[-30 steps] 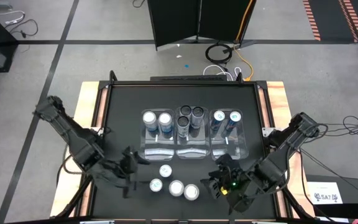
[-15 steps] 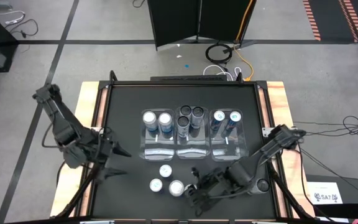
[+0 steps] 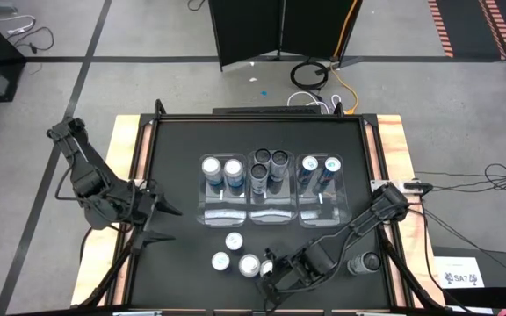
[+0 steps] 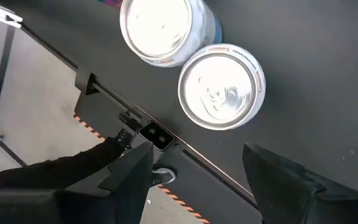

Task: Sort soda cans
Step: Put the right blue-white soda can into the left transparent bin

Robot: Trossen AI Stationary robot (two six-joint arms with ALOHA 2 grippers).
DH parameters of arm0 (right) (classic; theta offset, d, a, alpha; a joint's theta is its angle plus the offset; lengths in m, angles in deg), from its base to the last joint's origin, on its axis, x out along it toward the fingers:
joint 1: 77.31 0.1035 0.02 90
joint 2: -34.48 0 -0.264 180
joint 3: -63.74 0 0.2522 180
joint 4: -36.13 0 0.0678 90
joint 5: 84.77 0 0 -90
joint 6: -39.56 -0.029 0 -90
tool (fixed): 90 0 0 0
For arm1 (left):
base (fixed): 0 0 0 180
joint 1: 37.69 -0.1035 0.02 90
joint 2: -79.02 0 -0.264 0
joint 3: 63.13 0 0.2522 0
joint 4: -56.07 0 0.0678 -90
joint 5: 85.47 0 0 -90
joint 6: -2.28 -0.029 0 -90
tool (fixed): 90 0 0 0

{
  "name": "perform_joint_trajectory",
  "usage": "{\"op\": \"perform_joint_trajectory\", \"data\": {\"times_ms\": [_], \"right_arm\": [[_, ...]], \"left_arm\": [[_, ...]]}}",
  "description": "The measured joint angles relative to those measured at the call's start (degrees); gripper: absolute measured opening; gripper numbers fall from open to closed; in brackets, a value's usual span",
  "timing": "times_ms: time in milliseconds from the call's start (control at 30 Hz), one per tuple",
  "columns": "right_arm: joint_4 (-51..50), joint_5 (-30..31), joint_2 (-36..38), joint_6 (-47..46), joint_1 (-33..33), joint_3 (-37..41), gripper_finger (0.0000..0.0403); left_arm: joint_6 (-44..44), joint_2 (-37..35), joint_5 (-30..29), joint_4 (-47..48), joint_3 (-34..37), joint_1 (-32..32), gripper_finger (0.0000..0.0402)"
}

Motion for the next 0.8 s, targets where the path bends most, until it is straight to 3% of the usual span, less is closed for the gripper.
{"op": "perform_joint_trajectory", "data": {"times_ms": [433, 800], "right_arm": [[-0.26, 4.1, 0.35, 11.86, -0.47, 0.0, 0.0251], [-9.19, 4.2, 0.35, 13.72, -0.43, 0.0, 0.0365]], "left_arm": [[0.45, 0.0, -0.04, 0.83, 0.0, -0.06, 0.0341], [0.47, 0.02, -0.15, 0.95, 0.0, -0.06, 0.0341]]}}
